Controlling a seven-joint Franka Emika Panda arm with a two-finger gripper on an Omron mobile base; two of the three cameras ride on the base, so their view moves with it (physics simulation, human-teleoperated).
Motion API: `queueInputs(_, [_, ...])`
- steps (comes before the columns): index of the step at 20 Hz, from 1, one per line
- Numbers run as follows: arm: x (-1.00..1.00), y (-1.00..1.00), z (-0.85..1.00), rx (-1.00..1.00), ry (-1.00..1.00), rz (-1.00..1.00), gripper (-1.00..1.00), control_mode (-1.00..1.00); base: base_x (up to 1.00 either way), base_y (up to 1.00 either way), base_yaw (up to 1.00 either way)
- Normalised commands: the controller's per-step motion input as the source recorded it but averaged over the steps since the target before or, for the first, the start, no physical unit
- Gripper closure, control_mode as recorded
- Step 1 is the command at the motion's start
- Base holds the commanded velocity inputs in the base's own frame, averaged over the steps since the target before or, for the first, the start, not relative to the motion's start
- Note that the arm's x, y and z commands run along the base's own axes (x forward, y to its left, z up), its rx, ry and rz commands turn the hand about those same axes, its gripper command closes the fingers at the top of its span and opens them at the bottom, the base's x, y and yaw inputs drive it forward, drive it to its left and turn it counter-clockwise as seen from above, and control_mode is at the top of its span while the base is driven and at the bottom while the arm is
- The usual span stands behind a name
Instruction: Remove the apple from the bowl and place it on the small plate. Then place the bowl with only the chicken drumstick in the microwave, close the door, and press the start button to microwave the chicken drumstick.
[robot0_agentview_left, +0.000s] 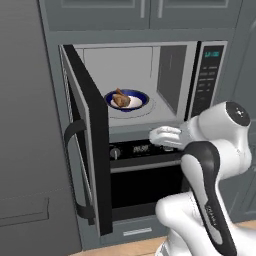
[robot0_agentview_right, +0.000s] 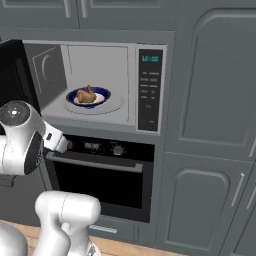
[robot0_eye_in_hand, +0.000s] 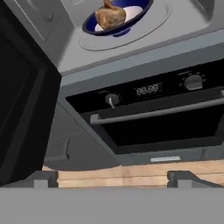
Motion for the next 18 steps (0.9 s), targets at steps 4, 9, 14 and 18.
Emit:
queueInputs(4, [-1.00, 0.31, 0.10, -0.47, -0.05, 0.38, -1.00, -1.00, 0.00, 0.00, 0.00])
queueInputs(9, [-1.00, 0.01, 0.00, -0.34, -0.12, 0.42, -1.00, -1.00, 0.00, 0.00, 0.00])
queueInputs(14, [-1.00, 0.01, -0.02, -0.21, -0.37, 0.37, -1.00, -1.00, 0.00, 0.00, 0.00])
queueInputs(18, [-1.00, 0.27, 0.00, -0.22, -0.33, 0.23, -1.00, -1.00, 0.00, 0.00, 0.00])
